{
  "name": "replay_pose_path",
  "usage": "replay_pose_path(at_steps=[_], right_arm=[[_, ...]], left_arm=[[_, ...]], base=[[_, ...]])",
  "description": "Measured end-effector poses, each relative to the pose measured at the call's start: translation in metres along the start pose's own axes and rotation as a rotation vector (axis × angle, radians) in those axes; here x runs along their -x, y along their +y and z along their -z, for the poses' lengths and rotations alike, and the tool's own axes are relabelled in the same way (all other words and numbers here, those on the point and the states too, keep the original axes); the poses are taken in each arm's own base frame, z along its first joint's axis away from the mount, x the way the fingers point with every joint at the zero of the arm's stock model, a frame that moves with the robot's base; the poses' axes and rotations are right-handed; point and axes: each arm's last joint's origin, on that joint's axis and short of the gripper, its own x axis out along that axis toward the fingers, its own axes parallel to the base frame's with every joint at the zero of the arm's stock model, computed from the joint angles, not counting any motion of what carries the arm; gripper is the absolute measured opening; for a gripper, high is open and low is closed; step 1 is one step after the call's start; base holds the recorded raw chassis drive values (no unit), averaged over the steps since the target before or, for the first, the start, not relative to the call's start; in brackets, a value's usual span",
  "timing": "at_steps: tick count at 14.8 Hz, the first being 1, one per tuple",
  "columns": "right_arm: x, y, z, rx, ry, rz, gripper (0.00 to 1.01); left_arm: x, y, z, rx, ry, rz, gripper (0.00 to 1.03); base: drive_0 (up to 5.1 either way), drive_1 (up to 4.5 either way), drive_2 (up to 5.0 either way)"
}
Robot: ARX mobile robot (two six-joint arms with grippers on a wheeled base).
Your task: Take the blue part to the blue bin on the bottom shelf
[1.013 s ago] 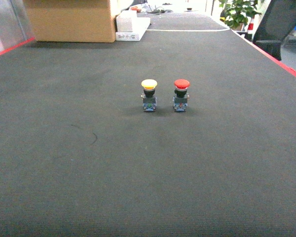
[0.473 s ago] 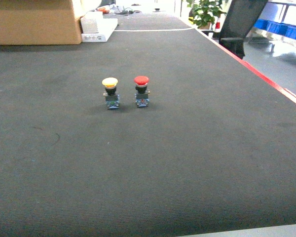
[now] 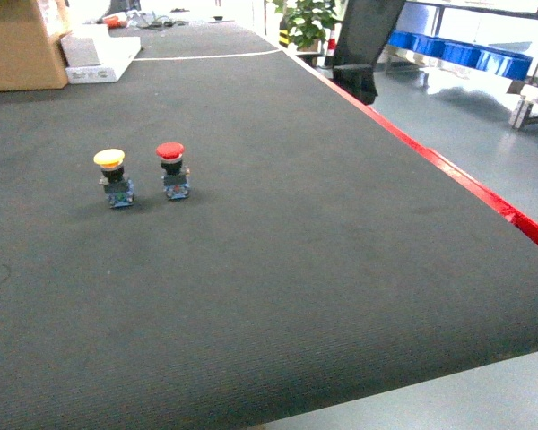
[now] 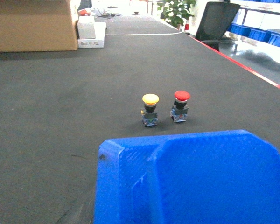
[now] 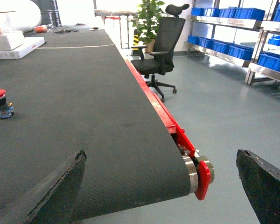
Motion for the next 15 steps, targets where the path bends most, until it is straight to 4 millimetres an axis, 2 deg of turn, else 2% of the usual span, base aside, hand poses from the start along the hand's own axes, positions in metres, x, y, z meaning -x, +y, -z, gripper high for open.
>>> replay_pose_path(at_steps=[15], right_arm=[[0.0,0.0,0.0,0.0,0.0,0.0,0.98]], left_arm=[[0.0,0.0,0.0,0.0,0.0,0.0,0.44]], base=[[-1.6,-1.61,-1.6]])
